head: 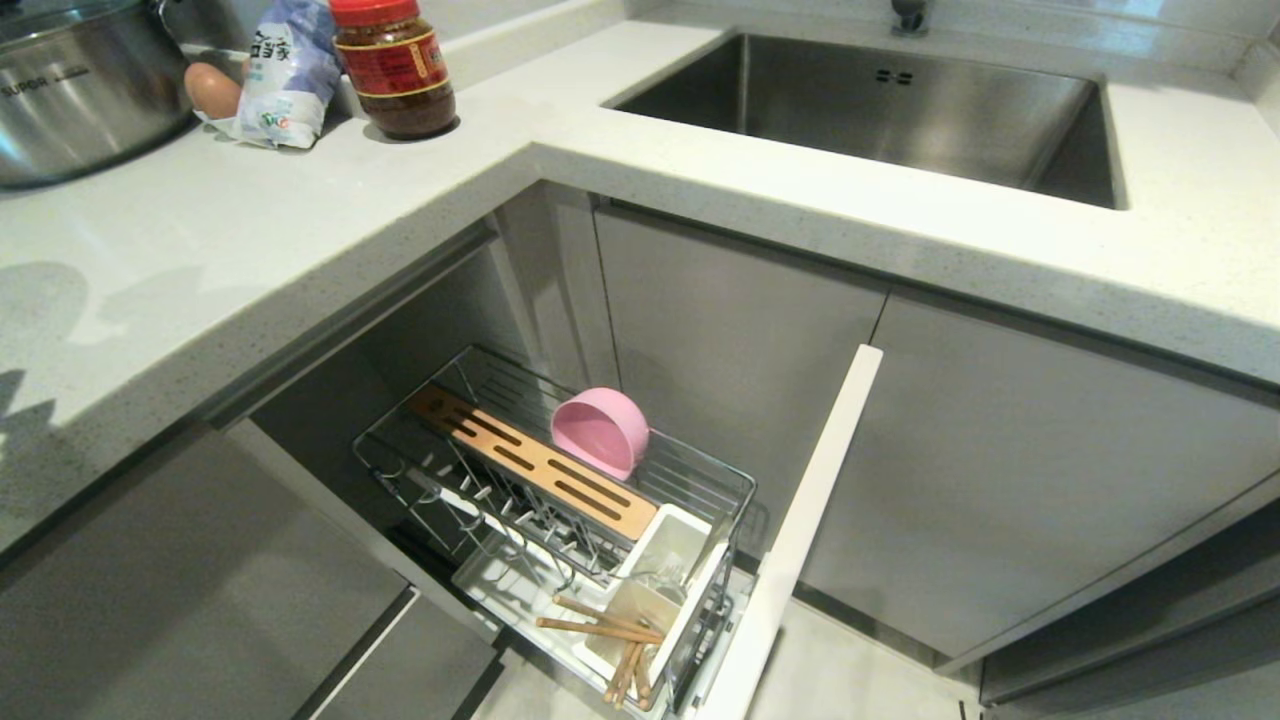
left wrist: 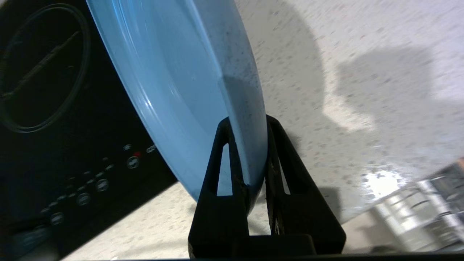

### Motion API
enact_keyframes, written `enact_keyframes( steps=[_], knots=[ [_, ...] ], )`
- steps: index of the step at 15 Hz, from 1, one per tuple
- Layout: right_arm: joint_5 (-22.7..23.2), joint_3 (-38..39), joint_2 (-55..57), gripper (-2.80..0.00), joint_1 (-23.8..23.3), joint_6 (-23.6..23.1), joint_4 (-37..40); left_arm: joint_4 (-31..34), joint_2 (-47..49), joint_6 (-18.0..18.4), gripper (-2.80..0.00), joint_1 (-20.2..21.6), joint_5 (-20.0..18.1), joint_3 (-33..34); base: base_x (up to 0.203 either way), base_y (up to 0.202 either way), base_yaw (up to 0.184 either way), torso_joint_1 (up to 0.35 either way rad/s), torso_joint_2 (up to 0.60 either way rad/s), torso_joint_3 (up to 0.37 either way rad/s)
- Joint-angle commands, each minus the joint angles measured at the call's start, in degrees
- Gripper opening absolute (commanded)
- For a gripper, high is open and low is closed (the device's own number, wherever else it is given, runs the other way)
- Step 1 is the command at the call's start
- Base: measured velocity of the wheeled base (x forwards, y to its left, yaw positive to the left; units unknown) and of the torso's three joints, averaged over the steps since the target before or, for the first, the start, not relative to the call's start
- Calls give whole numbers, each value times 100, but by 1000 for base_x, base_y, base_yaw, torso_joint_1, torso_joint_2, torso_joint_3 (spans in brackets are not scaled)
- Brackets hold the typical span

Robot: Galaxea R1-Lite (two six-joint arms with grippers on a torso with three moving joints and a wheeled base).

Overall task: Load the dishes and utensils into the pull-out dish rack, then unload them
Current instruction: Take the plate out of the cupboard

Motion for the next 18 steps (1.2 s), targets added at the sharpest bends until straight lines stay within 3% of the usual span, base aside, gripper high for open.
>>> enact_keyframes(
  steps=[1, 3, 5, 6, 13, 18],
  knots=[
    [-1, 0, -24, -280, -9, 2, -3, 357, 654, 216, -280, 26, 206, -553, 0, 0, 0, 0, 0, 0],
    [-1, 0, -24, -280, -8, 2, -3, 611, 930, 580, -280, 10, 434, -932, 0, 0, 0, 0, 0, 0],
    [-1, 0, -24, -280, -9, 2, -3, 649, 1176, 1194, -280, -81, 765, -1030, 0, 0, 0, 0, 0, 0],
    [-1, 0, -24, -280, 0, 2, -3, 653, 1287, 1284, -280, -154, 881, -1042, 0, 0, 0, 0, 0, 0],
    [-1, 0, -19, -280, -9, 2, -3, 1282, 1853, 1265, -280, -592, 1506, -1036, 0, 0, 0, 0, 0, 0],
    [-1, 0, -24, -280, -9, 2, -3, 1375, 2009, 1252, -280, -698, 1528, -1036, 0, 0, 0, 0, 0, 0]
  ],
)
